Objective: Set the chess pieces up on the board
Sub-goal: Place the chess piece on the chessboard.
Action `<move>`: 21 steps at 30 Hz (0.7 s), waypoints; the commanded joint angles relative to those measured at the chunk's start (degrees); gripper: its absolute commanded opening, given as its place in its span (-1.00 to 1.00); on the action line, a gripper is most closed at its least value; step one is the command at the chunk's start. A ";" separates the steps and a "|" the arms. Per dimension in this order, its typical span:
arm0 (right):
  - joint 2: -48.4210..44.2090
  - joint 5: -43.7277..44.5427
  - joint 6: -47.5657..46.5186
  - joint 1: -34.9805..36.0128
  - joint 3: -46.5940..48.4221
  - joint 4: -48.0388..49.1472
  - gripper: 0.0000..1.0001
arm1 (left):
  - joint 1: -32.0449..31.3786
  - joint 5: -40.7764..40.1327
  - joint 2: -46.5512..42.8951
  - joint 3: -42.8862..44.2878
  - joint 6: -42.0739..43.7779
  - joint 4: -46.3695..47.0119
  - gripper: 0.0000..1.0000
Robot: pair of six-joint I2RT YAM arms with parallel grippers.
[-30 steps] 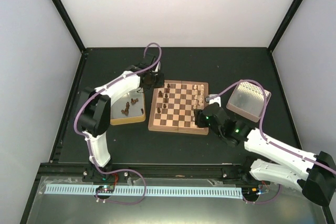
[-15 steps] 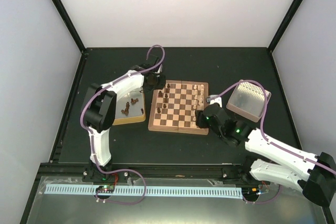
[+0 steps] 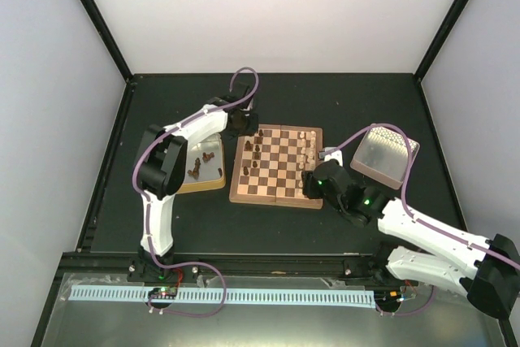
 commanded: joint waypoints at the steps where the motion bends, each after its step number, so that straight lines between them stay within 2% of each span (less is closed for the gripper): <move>1: 0.82 1.47 0.18 0.02 1.46 0.42 0.33 | -0.29 -1.26 1.75 3.17 -0.19 -3.50 -0.68; 16: 1.44 1.61 -0.20 0.02 1.35 0.55 0.35 | -0.42 0.10 2.08 0.23 -0.05 -3.46 -0.66; 21: 1.43 1.65 -0.07 0.01 1.28 0.66 0.35 | -0.41 0.58 3.18 1.46 0.02 -4.62 -0.55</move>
